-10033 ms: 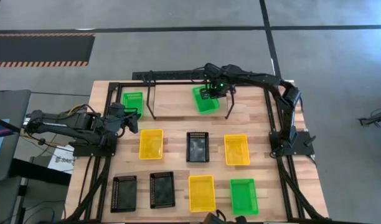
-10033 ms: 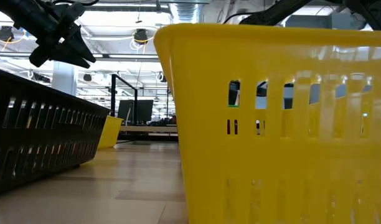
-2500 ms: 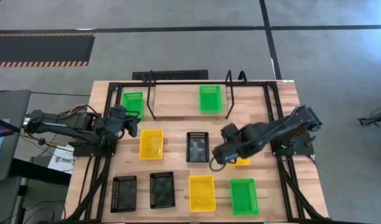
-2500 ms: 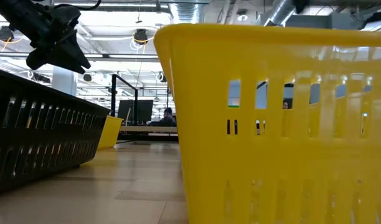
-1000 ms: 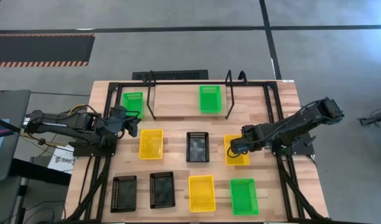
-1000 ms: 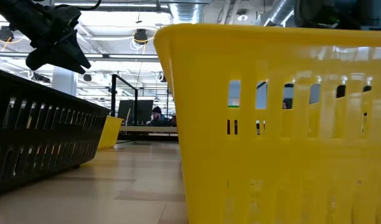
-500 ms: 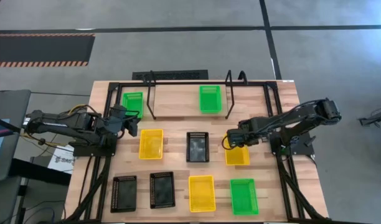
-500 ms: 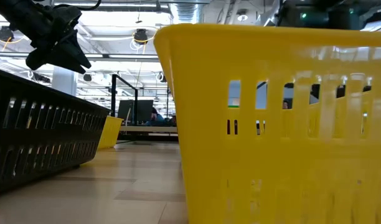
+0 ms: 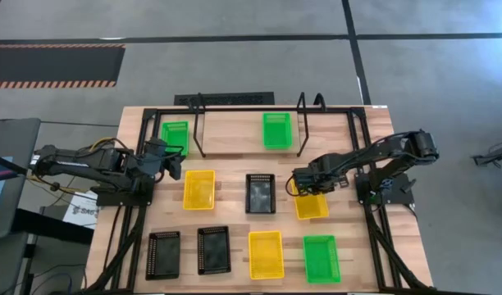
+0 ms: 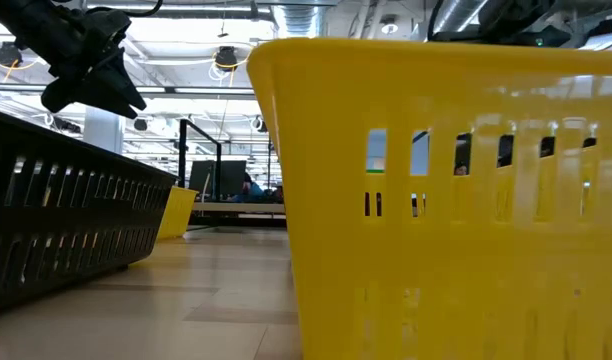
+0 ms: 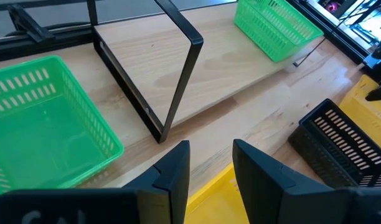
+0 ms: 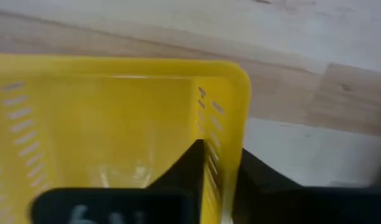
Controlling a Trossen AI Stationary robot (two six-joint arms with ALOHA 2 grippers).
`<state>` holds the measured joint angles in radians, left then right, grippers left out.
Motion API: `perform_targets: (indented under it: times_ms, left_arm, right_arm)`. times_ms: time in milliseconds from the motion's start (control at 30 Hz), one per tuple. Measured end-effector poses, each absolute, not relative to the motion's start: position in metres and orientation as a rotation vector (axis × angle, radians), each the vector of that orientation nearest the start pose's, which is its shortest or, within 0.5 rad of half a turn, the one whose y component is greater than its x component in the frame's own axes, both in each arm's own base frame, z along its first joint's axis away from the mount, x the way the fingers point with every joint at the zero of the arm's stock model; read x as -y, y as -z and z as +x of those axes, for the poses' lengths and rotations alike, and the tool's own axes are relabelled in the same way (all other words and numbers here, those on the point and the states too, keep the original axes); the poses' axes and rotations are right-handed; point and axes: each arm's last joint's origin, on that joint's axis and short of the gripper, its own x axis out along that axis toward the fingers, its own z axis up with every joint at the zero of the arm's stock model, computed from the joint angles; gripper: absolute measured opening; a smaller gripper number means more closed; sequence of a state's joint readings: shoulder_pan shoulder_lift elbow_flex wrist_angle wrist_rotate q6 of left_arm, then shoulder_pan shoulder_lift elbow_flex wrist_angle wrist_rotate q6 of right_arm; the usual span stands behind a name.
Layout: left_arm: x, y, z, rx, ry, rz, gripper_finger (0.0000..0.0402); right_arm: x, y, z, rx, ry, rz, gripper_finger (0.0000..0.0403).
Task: Stack baskets on shelf by color
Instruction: Put the top right yellow bin on the shelf
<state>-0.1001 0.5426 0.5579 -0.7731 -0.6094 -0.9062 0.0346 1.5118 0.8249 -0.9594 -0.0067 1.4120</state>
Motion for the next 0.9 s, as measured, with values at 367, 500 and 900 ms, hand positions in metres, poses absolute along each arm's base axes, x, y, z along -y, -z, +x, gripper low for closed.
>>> perform_targets:
  times_ms: [367,500,900]
  left_arm:
    - [-0.006,-0.241,0.106,-0.439,-0.759,-0.583,0.0110]
    - [-0.006,-0.241,0.106,-0.438,-0.759,-0.583,0.0110]
    - [-0.006,-0.241,0.106,-0.431,-0.764,-0.603,0.0110]
  right_arm:
    - [-0.009,-0.195,0.226,-1.298,1.022,1.059,0.0007]
    - [-0.013,-0.241,0.236,-1.116,0.932,1.052,0.0005]
    - [-0.005,-0.386,0.290,-0.383,0.581,0.714,0.0004]
